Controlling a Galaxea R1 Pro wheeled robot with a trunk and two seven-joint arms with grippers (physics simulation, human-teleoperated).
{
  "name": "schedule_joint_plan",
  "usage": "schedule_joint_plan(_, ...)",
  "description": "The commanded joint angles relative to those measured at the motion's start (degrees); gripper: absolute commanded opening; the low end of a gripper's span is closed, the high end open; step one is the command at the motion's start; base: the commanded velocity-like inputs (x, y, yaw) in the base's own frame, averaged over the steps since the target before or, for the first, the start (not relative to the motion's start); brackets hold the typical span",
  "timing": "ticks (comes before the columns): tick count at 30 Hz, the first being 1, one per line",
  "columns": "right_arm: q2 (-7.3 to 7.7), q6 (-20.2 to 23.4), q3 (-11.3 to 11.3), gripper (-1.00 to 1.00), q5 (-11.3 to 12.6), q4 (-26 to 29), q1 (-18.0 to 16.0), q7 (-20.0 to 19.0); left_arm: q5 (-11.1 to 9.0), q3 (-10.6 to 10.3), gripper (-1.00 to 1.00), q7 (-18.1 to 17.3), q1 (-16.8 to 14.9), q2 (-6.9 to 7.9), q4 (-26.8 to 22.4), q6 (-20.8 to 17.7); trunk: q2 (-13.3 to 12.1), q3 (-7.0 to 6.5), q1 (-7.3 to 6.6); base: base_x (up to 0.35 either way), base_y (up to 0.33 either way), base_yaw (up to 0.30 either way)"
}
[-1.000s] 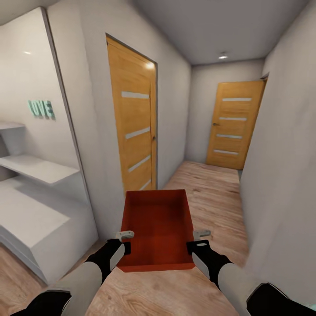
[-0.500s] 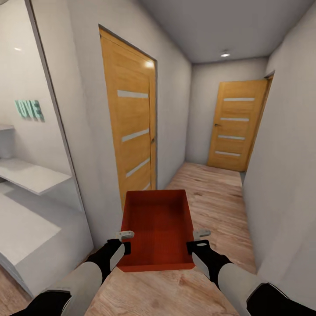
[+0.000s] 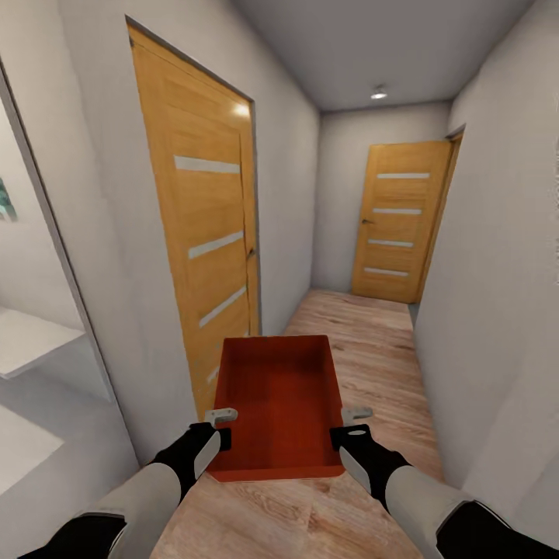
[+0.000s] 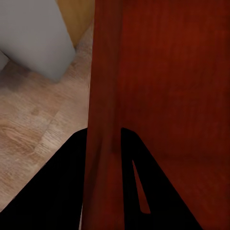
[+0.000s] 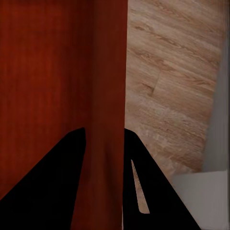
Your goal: Move the two storage containers from the living room to the garage. In the garage, place one container on the floor and stack the other container on top of it (either order is fine).
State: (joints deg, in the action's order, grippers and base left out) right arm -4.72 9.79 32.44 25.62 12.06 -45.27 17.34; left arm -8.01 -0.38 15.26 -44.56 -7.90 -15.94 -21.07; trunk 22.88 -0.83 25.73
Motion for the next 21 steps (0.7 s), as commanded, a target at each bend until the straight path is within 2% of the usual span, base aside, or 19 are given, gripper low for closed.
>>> schedule_joint_plan(1, 0.04, 0.41, 0.70, -1.00, 0.92, -0.11, -0.02, 0.51, 2.03, -0.06, -1.00, 1.09, 0.00, 0.52, -0.32, -0.02, 0.04, 0.02, 0.05, 0.322, 0.000, -0.231)
schedule_joint_plan(21, 0.06, 0.41, 0.70, -1.00, 0.92, -0.11, -0.08, 0.51, 2.03, -0.06, -1.00, 1.10, 0.00, 0.52, -0.32, -0.02, 0.04, 0.02, 0.05, 0.322, 0.000, -0.212)
